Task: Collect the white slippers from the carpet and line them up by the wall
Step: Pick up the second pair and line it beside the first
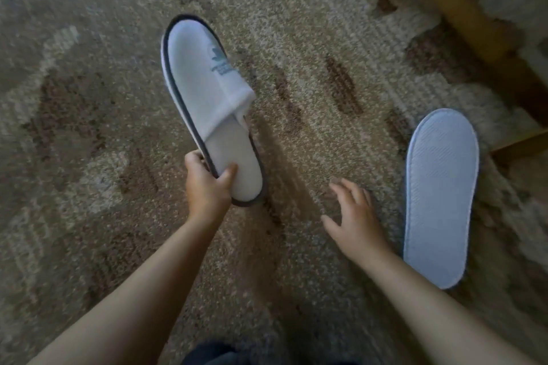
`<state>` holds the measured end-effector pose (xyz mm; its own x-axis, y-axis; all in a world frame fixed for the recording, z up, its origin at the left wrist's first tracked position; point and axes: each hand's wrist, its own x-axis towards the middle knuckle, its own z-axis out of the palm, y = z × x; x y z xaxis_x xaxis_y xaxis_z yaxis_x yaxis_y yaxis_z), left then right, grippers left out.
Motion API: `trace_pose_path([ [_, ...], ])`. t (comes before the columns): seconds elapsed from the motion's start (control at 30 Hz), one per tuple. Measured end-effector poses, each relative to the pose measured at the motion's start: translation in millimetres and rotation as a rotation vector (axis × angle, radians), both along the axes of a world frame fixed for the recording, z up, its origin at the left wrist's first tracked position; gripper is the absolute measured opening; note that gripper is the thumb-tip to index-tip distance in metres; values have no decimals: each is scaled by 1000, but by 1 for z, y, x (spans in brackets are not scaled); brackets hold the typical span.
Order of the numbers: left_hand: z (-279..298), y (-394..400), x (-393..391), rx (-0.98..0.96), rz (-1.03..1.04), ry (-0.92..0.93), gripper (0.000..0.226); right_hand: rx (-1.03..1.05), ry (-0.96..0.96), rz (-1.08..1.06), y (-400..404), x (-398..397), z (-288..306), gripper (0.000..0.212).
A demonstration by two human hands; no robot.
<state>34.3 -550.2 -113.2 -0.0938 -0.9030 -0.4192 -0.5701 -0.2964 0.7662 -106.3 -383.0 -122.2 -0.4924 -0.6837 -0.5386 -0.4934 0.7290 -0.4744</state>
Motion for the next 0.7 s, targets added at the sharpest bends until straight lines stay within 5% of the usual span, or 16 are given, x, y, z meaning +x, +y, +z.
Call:
trace_pose_path([
  [0.1, 1, 23, -17, 44, -175, 38, 33, -54, 138, -146, 26, -16, 8, 63],
  [0.23, -1, 61, -39, 140, -381, 36, 30, 133, 326, -377, 72, -40, 8, 84],
  [0.4, -7, 84, -55, 136, -484, 33, 34, 162, 198, -650, 97, -48, -3, 108],
  [0.57, 12, 90, -51, 113, -453, 47, 30, -58, 166, -816, 90, -43, 8, 97],
  [0.7, 79, 97, -32, 110, -379, 72, 30, -252, -28, -982, 77, -25, 76, 84],
])
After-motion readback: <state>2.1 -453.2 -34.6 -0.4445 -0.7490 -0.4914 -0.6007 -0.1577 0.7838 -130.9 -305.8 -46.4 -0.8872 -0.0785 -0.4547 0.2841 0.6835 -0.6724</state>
